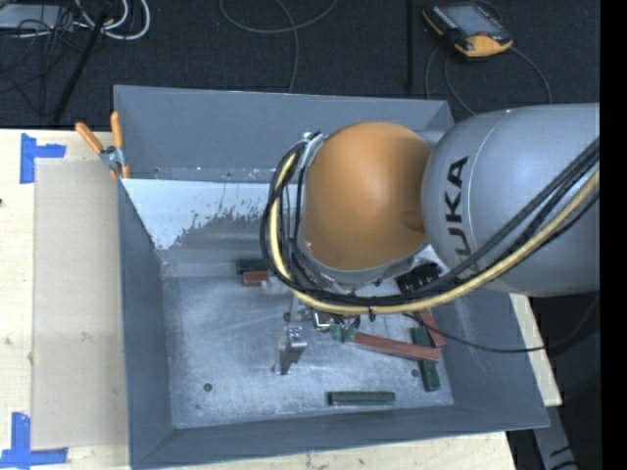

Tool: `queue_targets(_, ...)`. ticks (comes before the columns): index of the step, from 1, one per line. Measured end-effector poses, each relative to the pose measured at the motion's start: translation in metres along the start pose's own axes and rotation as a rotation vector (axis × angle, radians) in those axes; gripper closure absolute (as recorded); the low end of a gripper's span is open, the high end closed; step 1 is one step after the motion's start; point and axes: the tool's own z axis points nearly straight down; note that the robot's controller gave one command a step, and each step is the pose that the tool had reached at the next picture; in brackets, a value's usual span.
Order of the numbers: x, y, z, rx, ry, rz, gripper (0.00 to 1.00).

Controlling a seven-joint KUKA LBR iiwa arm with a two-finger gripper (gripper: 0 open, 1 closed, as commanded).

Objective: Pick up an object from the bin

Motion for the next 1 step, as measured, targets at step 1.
queue_targets(1, -0.0017, -0.0009, -0.0043, -0.001, -0.008, 0.004, 0.0)
